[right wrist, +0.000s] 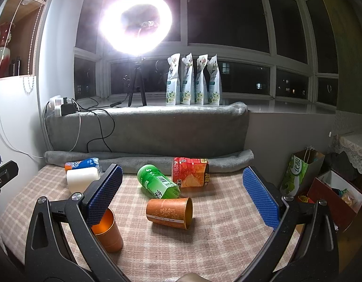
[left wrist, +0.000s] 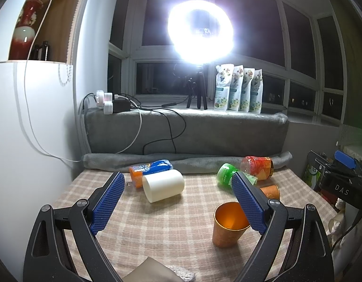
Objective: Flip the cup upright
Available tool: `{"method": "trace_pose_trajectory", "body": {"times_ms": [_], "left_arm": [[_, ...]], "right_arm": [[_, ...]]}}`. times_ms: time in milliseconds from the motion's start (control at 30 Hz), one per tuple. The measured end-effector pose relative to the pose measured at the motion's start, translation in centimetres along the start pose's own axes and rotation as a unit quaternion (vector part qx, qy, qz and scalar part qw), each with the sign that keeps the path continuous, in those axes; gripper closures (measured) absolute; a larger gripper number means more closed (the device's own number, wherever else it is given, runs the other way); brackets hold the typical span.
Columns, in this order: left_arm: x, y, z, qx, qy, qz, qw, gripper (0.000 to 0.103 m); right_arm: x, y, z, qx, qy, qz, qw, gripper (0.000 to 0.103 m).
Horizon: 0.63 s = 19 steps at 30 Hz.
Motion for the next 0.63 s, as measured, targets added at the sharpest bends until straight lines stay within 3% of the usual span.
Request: {"method": "trace_pose_trajectory", "body": {"times_ms": [633], "left_arm": [[-0.10, 0.05, 0.54, 0.001, 0.004, -0.004, 1.0000, 0.011]], "right_arm": [[0.12, -0.16, 0.21, -0.002, 0.002, 0.002, 1.000, 0.000]]}}
Point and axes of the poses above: each gripper's, at about its wrist camera, not at the fingertips, and y roughly against the way its jaws point, z to its left, x to its underside, the point moved 7 cm from there along -y, roughly the way its jaws point, and after that the axes turned 3 degrees about y, right-handed, at the moved point
